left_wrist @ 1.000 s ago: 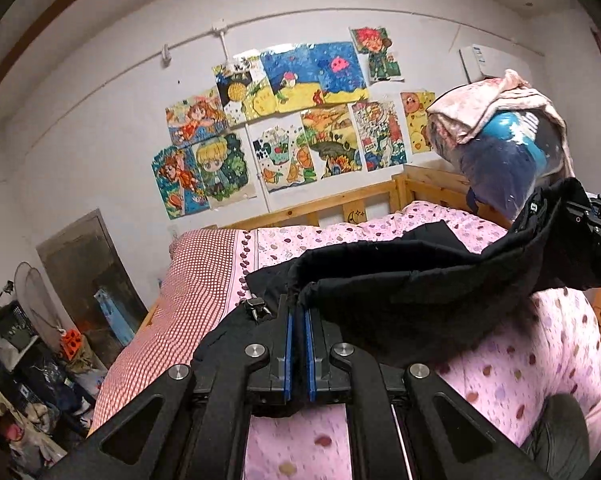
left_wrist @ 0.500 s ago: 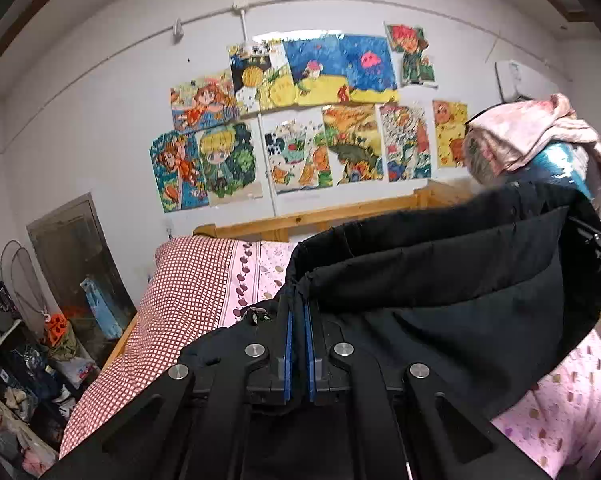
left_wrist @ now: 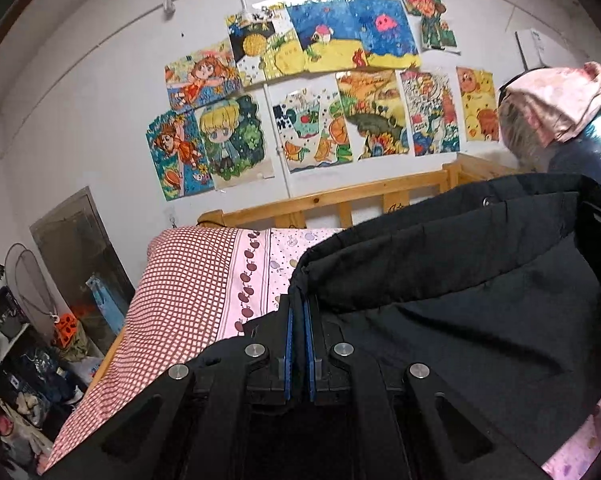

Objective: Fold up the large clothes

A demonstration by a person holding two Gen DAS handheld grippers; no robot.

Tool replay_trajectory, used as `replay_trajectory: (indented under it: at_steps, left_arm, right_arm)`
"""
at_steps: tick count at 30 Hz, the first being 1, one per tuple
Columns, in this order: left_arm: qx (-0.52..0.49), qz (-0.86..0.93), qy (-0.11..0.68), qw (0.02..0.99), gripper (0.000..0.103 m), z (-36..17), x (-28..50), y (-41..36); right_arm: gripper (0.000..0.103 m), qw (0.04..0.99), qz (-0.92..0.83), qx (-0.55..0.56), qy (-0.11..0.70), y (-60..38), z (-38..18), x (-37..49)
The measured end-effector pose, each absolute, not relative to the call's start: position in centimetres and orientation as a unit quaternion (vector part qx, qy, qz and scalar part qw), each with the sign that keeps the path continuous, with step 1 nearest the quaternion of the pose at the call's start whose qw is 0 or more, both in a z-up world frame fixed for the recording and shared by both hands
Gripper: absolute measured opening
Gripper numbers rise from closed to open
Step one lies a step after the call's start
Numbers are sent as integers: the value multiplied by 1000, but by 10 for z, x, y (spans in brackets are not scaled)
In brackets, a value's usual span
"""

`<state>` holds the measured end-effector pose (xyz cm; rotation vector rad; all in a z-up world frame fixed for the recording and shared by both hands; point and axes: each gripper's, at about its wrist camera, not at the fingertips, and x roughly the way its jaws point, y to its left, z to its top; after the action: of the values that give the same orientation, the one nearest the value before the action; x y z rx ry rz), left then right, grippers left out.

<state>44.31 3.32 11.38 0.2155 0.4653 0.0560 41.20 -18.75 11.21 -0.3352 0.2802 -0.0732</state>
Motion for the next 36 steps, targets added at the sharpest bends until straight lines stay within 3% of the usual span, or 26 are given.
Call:
replay_trajectory:
  at_steps: [11, 18, 21, 22, 23, 24, 25, 26, 34, 36]
  left_arm:
    - [129, 38, 263, 955, 6, 60, 520, 25]
    - [136, 42, 280, 949, 13, 40, 522, 24]
    - [114, 32, 269, 956, 31, 48, 512, 29]
    - [98, 15, 263, 960, 38, 52, 507, 33]
    - [87, 5, 255, 963, 57, 54, 501, 36]
    - [82, 2, 248, 965, 81, 55, 498, 38]
    - [76, 4, 229, 970, 89, 57, 487, 40]
    - [72, 6, 217, 974, 96, 59, 479, 41]
    - [36, -63, 154, 985, 99, 72, 419, 37]
    - [54, -95, 155, 982, 102, 67, 405, 26]
  right_arm:
    - [6, 965, -47, -186, 180, -181, 71, 481]
    - [6, 964, -29, -187, 189, -180, 49, 487]
    - [10, 965, -22, -192, 179, -181, 52, 478]
    - [15, 965, -20, -196, 176, -182, 54, 475]
    - [20, 964, -16, -199, 174, -182, 56, 471]
    - [34, 965, -11, -200, 171, -183, 58, 466]
    - [47, 966, -5, -200, 166, -185, 60, 458]
    - [51, 968, 1, -198, 156, -187, 63, 447]
    - [79, 968, 54, -161, 185, -203, 56, 399]
    - [80, 966, 75, -138, 203, -208, 49, 395]
